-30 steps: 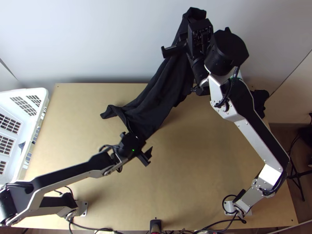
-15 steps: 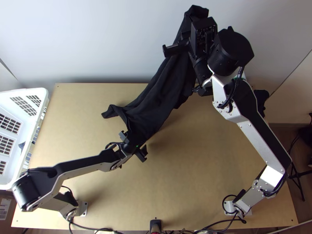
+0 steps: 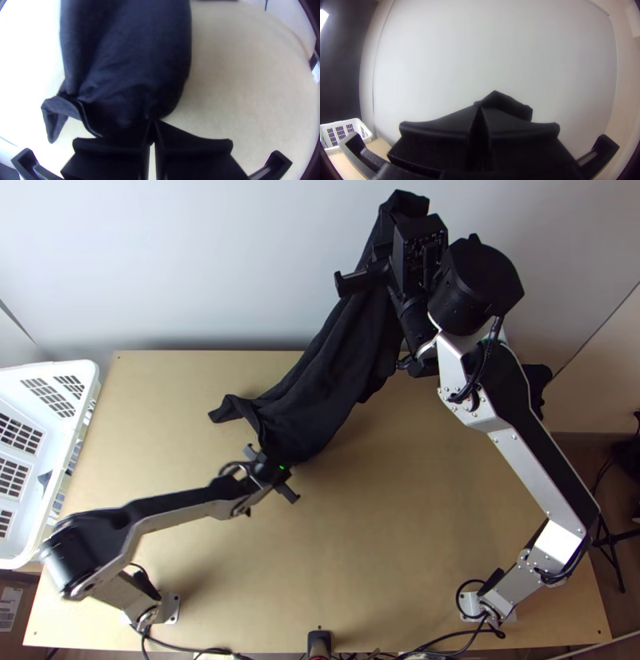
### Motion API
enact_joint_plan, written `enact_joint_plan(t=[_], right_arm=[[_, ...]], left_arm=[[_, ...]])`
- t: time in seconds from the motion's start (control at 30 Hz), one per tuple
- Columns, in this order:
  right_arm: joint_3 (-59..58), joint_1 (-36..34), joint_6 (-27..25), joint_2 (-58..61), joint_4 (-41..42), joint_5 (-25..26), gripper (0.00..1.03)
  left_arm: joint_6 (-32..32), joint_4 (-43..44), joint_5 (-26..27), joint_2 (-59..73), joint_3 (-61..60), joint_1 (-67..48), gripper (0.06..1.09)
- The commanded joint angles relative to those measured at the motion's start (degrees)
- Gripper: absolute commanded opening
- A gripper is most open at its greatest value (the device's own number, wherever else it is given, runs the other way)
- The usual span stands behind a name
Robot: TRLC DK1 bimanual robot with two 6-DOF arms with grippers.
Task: Fold the t-shirt
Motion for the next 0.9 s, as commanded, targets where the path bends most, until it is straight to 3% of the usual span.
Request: enact_joint_plan(t=[0.0,0.13,0.37,0.67,0.87], right_arm=[[-0.6,-0.6,0.4,0.2,0.0,0.0,0.03],[-0.4,-0.7,0.8,0.9,0.0,0.0,0.03],[0.9,-0.7,1.1,2.4,0.1,0.0,0.03],[-2.5,-3.7,2.4,2.8,-1.4,-0.2,0.03],[-6.4,-4.8,4.0,1.4,-1.6,-0.4,0.03]], left_arm=[[-6.6,-7.2,9.0,-16.8,2.5,4.9,0.09],[-8.9,-17.5,10.7,-25.5,8.7,7.6,0.09],[-13.2,-27.2,19.4,-31.7,15.8,19.1,0.09],[-17.5,-29.4,33.2,-26.0,17.3,41.7,0.09],[-17.5,-30.5,36.9,-17.2,16.9,49.8,0.09]])
